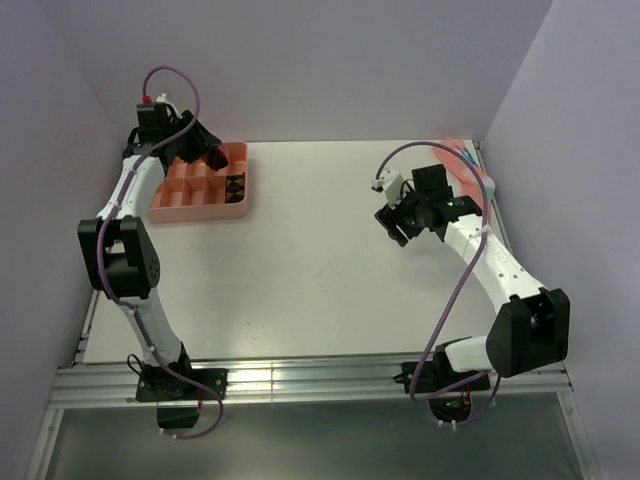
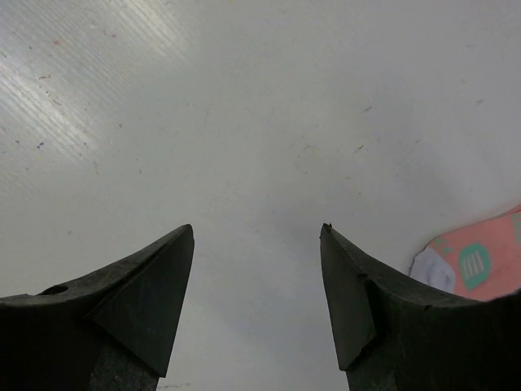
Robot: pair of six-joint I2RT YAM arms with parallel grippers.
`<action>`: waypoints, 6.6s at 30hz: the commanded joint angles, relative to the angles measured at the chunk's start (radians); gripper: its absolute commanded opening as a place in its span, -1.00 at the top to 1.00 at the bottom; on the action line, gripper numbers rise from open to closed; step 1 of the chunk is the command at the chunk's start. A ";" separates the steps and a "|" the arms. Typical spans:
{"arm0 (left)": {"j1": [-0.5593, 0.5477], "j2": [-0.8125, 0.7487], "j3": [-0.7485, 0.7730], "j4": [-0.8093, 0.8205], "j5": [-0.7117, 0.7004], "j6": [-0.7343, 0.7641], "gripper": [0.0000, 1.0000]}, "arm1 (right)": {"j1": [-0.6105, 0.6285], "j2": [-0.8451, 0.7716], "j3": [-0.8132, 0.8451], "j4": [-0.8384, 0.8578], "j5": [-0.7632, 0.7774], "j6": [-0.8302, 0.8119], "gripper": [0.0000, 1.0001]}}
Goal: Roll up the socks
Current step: Place the sock in the storage box.
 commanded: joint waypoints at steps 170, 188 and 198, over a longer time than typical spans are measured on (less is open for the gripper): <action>-0.114 0.012 -0.116 0.006 -0.442 0.363 -0.37 | -0.017 0.013 -0.125 0.007 -0.043 -0.037 -0.23; -0.114 -0.229 -0.443 0.197 -0.393 0.274 -0.29 | -0.017 0.016 -0.127 0.013 -0.042 -0.032 -0.23; -0.128 -0.276 -0.598 0.312 -0.376 0.222 -0.26 | -0.017 0.007 -0.142 0.018 -0.043 -0.038 -0.21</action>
